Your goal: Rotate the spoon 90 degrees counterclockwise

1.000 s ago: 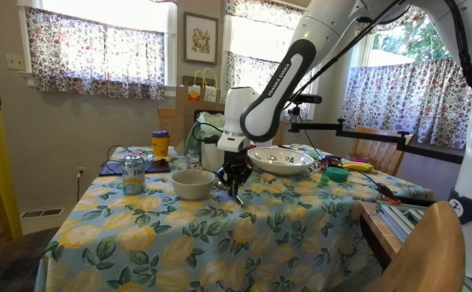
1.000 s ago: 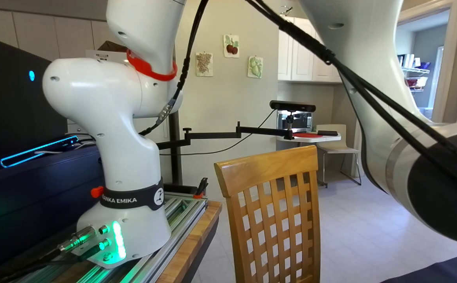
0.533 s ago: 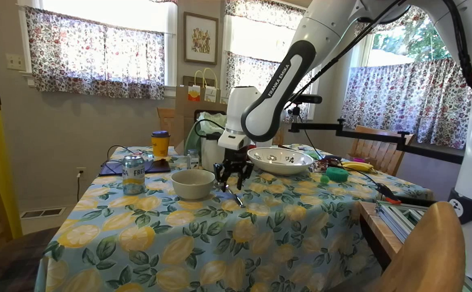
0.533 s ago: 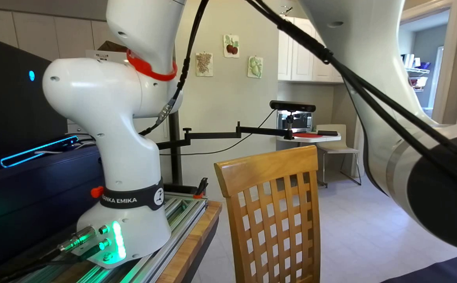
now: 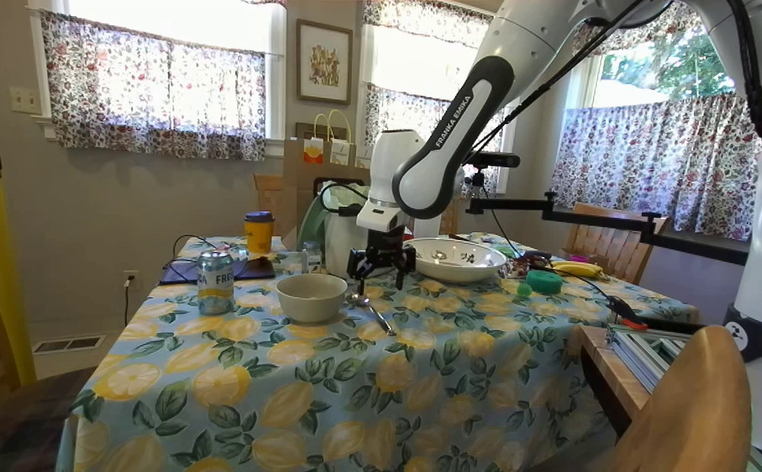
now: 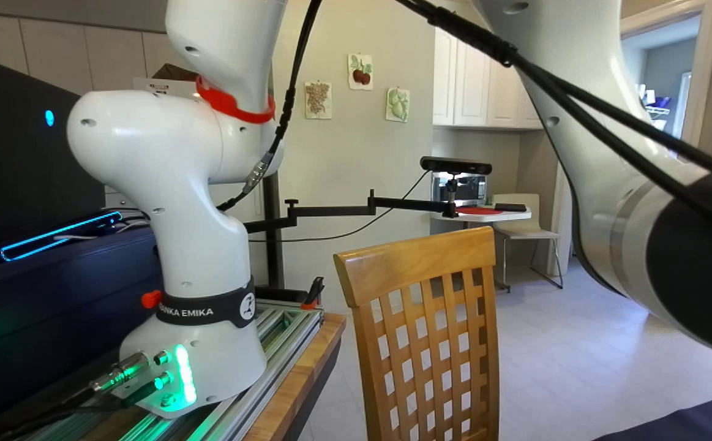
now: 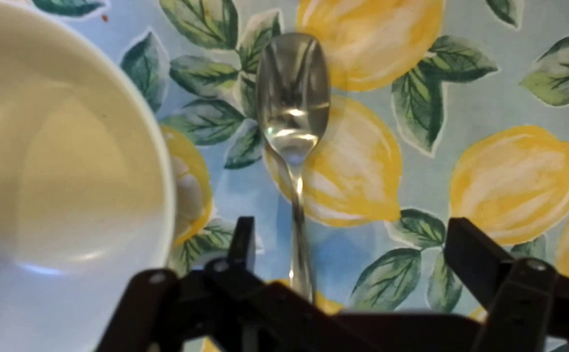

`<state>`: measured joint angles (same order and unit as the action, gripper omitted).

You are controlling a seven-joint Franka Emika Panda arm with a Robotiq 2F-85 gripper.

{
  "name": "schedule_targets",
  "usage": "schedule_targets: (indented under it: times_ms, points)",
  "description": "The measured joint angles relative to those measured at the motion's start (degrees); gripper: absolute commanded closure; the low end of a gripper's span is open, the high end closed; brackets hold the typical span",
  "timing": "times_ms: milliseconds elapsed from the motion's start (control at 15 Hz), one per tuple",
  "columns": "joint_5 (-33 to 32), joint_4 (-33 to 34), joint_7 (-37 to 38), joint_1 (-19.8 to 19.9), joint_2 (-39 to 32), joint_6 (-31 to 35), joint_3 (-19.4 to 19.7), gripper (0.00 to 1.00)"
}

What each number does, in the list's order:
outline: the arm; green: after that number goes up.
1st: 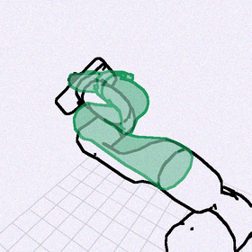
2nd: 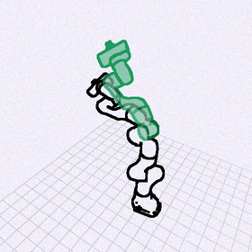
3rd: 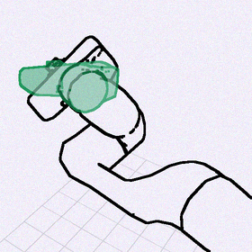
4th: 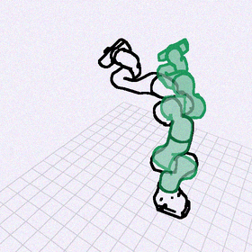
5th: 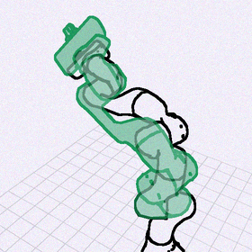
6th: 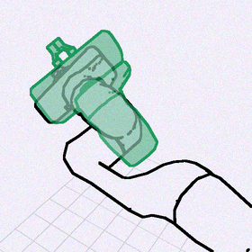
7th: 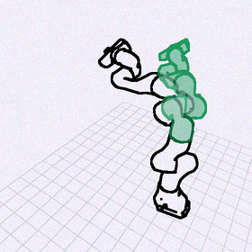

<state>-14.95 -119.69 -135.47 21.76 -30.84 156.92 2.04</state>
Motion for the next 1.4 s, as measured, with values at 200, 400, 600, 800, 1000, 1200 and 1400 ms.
schedule_targets:
  times_ms: [200, 400, 600, 800, 1000, 1200, 1400]
  points:
    - [0.1, -1.4, 0.0, -0.1, 3.1, -2.7, 0.2, 0.0]
    - [0.6, -3.6, -0.2, -0.7, 6.6, -5.7, -0.1, 0.0]
    - [2.6, -6.2, -1.1, -1.5, 10.3, -8.9, -1.0, 0.0]
    - [5.4, -9.3, -3.0, -2.8, 14.2, -10.0, -1.8, 0.0]
    - [8.0, -12.4, -5.3, -4.6, 17.8, -10.8, -1.9, 0.0]
    - [9.7, -14.5, -6.1, -6.2, 20.4, -11.6, -1.7, 0.0]
    - [9.9, -15.3, -5.4, -7.6, 21.6, -11.8, -0.4, 0.0]
